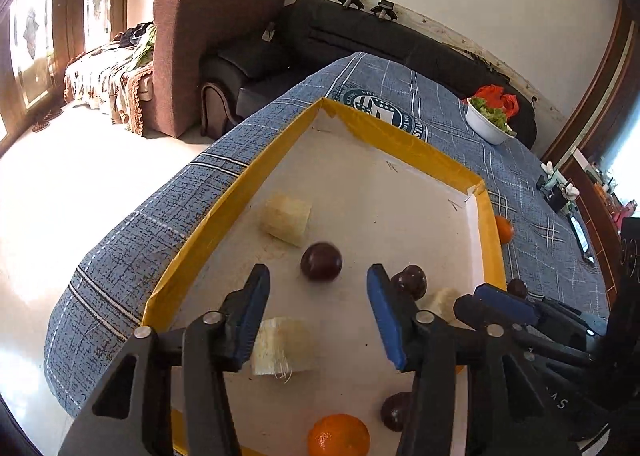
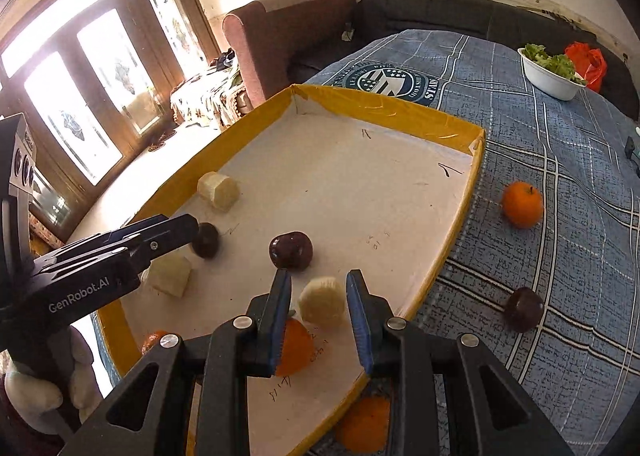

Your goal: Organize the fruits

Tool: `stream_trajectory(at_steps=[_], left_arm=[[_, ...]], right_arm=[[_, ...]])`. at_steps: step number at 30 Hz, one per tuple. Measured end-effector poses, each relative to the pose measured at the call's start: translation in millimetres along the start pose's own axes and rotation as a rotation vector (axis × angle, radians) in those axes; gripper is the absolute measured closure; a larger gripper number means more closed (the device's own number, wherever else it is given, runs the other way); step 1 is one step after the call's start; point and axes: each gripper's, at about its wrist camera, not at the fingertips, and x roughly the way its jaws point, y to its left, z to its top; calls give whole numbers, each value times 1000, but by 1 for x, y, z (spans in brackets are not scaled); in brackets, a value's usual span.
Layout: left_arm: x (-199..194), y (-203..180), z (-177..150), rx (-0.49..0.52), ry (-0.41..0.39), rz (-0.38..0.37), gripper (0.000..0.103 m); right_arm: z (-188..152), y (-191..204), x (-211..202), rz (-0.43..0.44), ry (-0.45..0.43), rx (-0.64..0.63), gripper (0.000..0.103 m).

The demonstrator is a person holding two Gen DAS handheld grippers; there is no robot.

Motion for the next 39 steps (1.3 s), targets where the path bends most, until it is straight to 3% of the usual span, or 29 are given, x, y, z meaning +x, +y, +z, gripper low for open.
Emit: stream_trajectory(at_steps=[3, 10, 14, 17, 19, 22, 26, 28, 34, 39], left_arm=[[-10, 1, -2, -6, -23, -4, 44], [-39, 2, -17, -52, -66, -20, 36], [-54, -3, -29, -85, -80, -51, 35], [-74, -10, -38, -108, -115, -85, 35], [-89, -11, -43, -125, -138, -92, 34], [-110, -9, -47, -139, -170, -78, 34], [-137, 2, -49, -173, -230, -64, 34], [-149, 9, -48, -176, -257, -53, 34], [-173, 20, -41, -193, -315, -40, 34], [-188, 21, -39, -184, -344, -39, 34]], right_arm=[[2, -4, -10, -6, -25, 11, 61], [-7, -48, -48, -32, -93, 115, 58], [-20, -78, -59, -74, -91, 181, 58], [-35, -87, -72, -54, -91, 215, 58], [-47, -87, -89, -2, -123, 228, 55], [-67, -90, -108, 98, -194, 322, 39], [-68, -87, -116, 189, -213, 397, 38], [-66, -83, -117, 292, -223, 460, 38], [-59, -61, -110, 654, -176, 603, 38], [-36, -70, -120, 776, -103, 628, 38]])
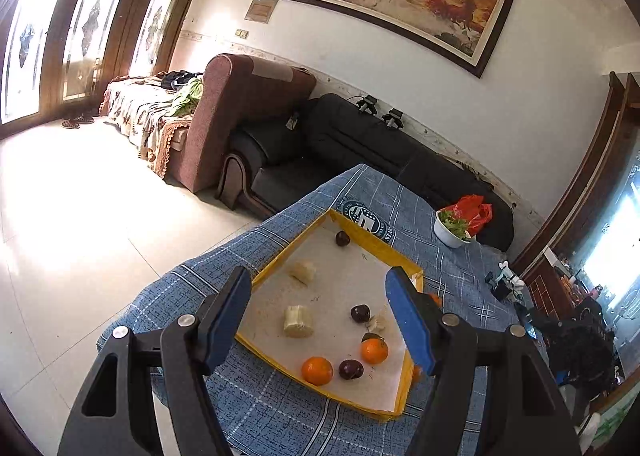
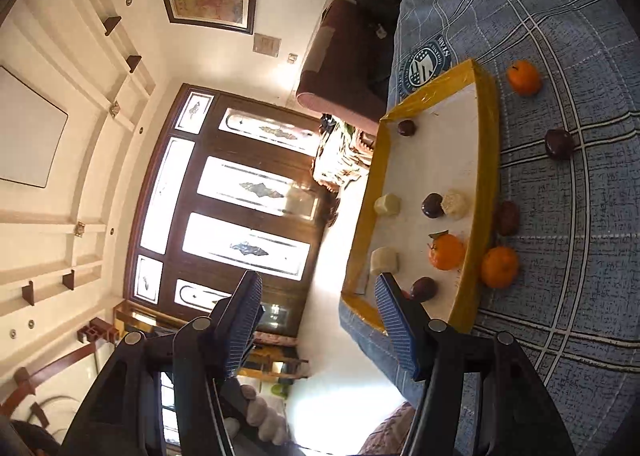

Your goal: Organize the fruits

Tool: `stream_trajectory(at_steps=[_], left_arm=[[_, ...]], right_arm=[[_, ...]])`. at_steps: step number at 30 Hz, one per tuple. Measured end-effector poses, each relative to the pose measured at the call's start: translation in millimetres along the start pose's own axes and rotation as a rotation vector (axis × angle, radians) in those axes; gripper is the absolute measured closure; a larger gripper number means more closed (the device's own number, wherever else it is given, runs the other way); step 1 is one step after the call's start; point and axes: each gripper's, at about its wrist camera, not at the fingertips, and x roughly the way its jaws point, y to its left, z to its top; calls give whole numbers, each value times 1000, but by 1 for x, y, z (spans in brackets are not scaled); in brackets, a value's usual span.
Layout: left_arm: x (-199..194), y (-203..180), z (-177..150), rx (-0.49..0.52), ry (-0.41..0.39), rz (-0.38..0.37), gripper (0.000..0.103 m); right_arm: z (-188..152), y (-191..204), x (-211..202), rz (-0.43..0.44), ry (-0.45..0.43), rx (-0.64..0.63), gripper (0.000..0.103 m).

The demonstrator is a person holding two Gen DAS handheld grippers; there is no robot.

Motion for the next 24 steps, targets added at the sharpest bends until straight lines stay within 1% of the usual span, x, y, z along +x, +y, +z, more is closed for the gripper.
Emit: stream_trajectory(at_steps=[2, 4, 6, 7, 9, 10, 12, 14, 16, 17, 19, 21, 22, 24], left_arm=[[-7, -2, 3, 0, -16, -7, 32], [-10, -5, 6, -4, -31, -18, 30], [-9, -13, 9, -5, -35, -29, 29], [-6, -18, 10, -1, -32, -45, 29], [-2, -37, 10, 10, -31, -95, 29], [2, -47, 10, 20, -30, -118, 29], [6, -75, 8, 49, -31, -171, 29], [6, -105, 4, 77, -31, -228, 29], [2, -134, 2, 114, -32, -268, 29], [-2, -148, 1, 133, -36, -284, 29], [-12, -174, 0, 164, -52, -314, 29], [-22, -193, -2, 193, -70, -328, 24], [-27, -202, -4, 208, -80, -330, 21], [-32, -211, -9, 226, -89, -332, 20]], right_arm=[[11, 14, -15, -2, 3, -21, 37], [26, 39, -40, -66, -21, -112, 37], [34, 67, -66, -201, -71, -225, 37], [39, 88, -85, -284, -112, -302, 37], [46, 120, -113, -433, -151, -415, 37], [51, 135, -131, -499, -188, -449, 37], [60, 163, -165, -615, -219, -493, 37], [65, 191, -206, -795, -310, -536, 37], [70, 219, -240, -968, -375, -587, 37], [71, 227, -258, -1030, -407, -600, 37], [73, 244, -286, -1121, -456, -610, 36], [72, 255, -309, -1184, -504, -610, 34], [69, 255, -316, -1213, -523, -608, 32], [64, 244, -322, -1234, -535, -592, 31]])
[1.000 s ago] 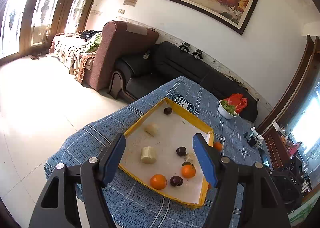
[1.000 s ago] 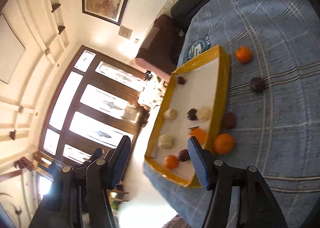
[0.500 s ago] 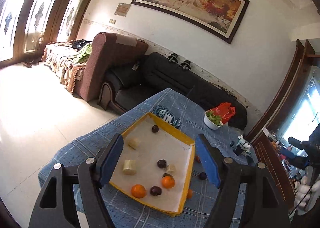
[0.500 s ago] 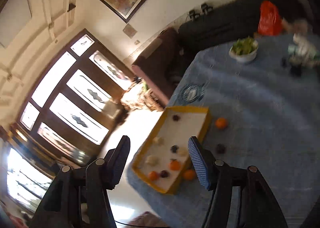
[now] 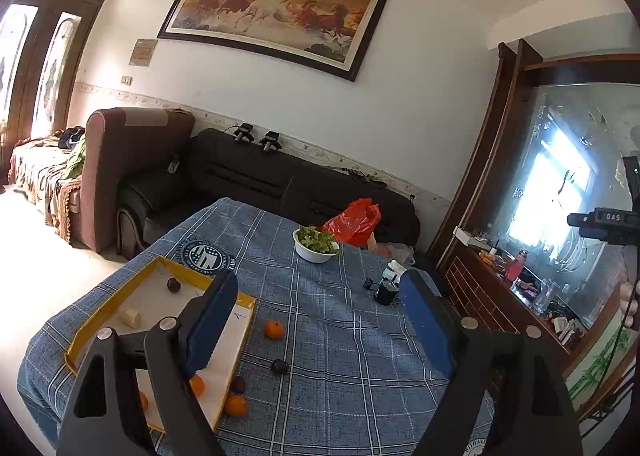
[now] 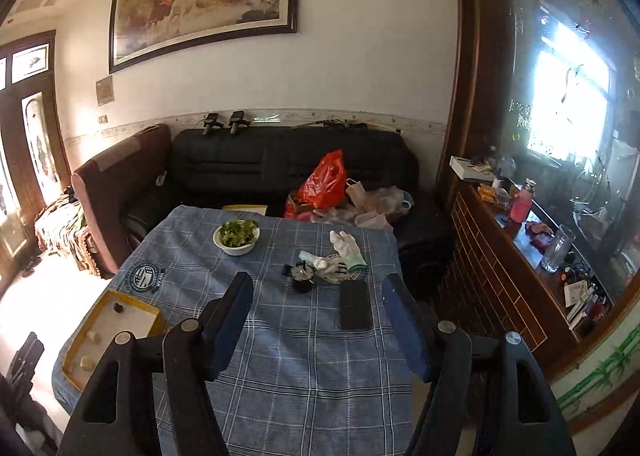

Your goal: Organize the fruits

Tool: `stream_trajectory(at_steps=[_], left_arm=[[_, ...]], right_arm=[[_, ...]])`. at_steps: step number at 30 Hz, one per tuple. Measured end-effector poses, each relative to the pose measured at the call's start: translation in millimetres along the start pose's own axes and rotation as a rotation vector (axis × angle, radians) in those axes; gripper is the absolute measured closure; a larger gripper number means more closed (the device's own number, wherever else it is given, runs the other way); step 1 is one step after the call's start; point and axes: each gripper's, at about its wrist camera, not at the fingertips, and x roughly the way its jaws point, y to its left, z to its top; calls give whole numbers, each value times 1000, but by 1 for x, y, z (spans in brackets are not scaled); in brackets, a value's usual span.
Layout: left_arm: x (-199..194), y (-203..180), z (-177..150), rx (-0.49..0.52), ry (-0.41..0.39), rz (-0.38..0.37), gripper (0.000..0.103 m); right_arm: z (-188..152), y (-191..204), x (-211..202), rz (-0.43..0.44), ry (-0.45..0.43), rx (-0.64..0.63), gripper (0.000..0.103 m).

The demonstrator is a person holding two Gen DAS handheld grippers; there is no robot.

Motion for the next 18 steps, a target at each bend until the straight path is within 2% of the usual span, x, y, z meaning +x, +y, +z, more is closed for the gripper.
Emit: stream_trajectory(at_steps=[5, 8, 10, 13, 18], left_arm=[[15, -7, -12, 37, 60, 21, 19], [26, 3, -20, 56, 82, 67, 19], [36, 21, -24, 47, 111, 118, 19], [47, 59, -33, -18, 156, 180, 19], [56, 111, -45, -82, 193, 276, 19]], right_arm=[[-48, 17, 52, 15, 91, -9, 31], [-74, 30, 92, 78, 149, 5, 31], [-90, 42, 116, 139, 181, 12, 31], [-111, 67, 144, 221, 199, 2, 31], [-147, 128, 206, 369, 271, -28, 31]])
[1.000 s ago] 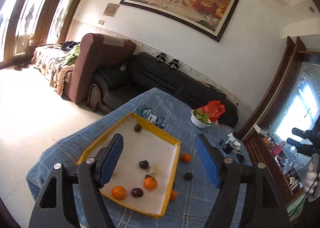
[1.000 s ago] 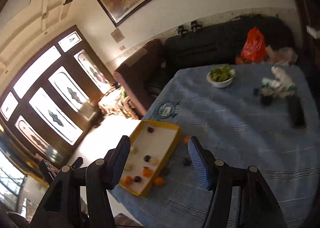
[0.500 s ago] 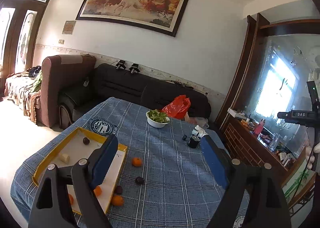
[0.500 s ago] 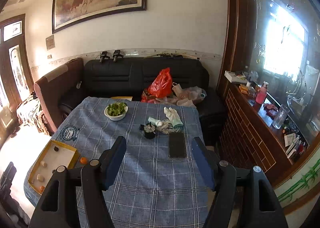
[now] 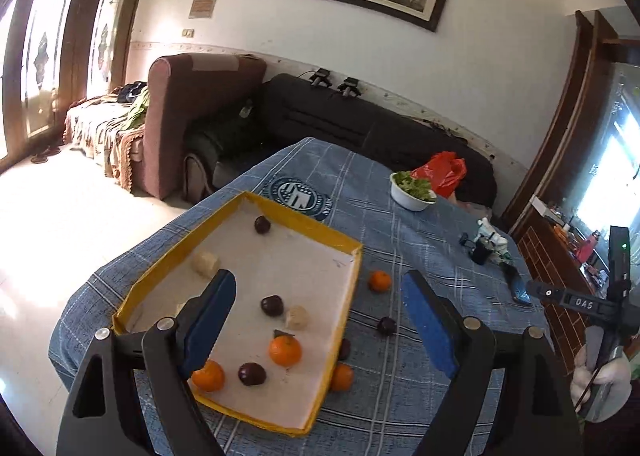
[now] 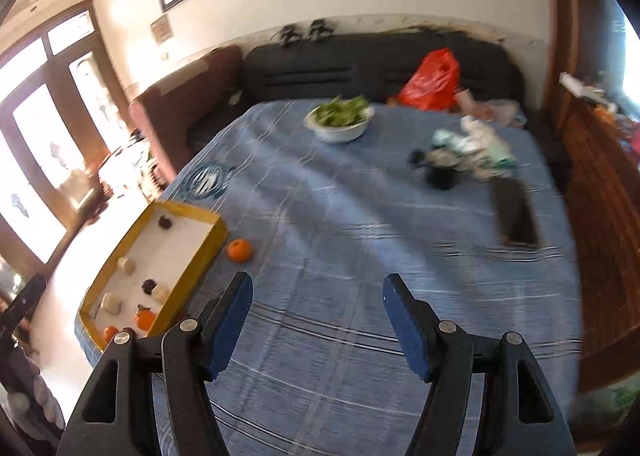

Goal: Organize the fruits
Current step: 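Grasp a tangerine with the right tool while the left tool grasps a dark plum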

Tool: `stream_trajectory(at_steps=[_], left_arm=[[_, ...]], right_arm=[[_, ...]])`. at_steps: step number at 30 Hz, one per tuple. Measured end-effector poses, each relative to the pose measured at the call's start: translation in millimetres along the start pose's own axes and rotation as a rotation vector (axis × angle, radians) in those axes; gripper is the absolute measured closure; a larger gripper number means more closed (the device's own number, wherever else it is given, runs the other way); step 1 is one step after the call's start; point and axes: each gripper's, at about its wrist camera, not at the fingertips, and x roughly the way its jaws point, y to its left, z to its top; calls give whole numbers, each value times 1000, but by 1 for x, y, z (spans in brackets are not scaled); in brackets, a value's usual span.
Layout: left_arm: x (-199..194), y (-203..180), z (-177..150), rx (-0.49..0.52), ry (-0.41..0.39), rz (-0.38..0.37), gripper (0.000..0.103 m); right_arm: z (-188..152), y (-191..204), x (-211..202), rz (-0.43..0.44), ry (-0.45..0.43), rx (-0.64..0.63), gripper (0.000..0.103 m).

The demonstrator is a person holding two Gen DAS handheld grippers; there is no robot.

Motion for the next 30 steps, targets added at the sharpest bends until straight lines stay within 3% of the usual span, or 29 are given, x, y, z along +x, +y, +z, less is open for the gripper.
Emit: stream_trajectory(at_steps=[7, 14, 21, 22, 23, 30], left_arm=[[27, 29, -8, 6, 39, 35, 19], [46, 38, -10, 11, 65, 33, 19], [62, 31, -14, 20, 100, 12, 19], [64, 29, -14, 27, 103, 10, 19], [65, 25, -15, 33, 106, 6, 19], [84, -26, -28, 162, 167, -85, 19]], right_arm=[[-4, 59, 130, 90, 103, -52, 30], [13, 72, 208, 118, 162, 28, 30], [13, 89, 245, 119, 225, 0, 32], [11, 90, 246, 116, 225, -7, 43], [10, 90, 247, 112, 227, -14, 62], [-5, 66, 214, 108, 167, 1, 62]])
